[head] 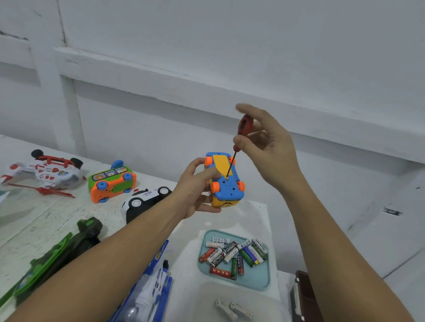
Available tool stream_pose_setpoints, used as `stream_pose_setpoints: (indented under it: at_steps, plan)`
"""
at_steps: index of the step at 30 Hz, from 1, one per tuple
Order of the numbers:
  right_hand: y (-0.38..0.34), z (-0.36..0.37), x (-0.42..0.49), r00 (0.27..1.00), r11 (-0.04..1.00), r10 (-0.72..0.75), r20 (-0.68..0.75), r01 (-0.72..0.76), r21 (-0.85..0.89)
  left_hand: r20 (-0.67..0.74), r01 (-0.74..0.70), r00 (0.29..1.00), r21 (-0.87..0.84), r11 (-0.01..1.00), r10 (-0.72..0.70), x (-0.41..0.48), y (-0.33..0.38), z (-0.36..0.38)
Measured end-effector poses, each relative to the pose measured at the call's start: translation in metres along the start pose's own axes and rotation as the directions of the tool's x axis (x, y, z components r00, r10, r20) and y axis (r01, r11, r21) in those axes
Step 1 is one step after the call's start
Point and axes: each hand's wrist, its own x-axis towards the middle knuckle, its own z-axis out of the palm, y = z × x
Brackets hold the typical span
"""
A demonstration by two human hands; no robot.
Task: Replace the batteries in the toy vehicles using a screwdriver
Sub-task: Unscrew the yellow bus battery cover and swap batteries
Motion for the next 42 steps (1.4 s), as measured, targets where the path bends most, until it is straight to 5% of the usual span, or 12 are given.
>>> stream_pose_setpoints:
  at_steps: [24, 35, 42]
  plan:
    - [0.025, -0.021, 0.0, 0.993, 0.999, 0.036, 0.113, -0.033, -0.03, -0.007, 0.025, 1.0, 0.018, 1.0, -0.025, 0.014, -0.002, 0.016]
    - [0.036, -0.023, -0.005, 0.973, 0.982, 0.188, 0.135, -0.185, -0.039, -0.01, 0.06, 0.998, 0.015, 0.998, -0.06, 0.018, -0.005, 0.018]
    - [0.054, -0.024, -0.014, 0.922, 0.881, 0.386, -0.026, -0.36, 0.306, -0.019, 0.077, 0.997, -0.013, 0.997, -0.077, 0.017, -0.004, 0.02]
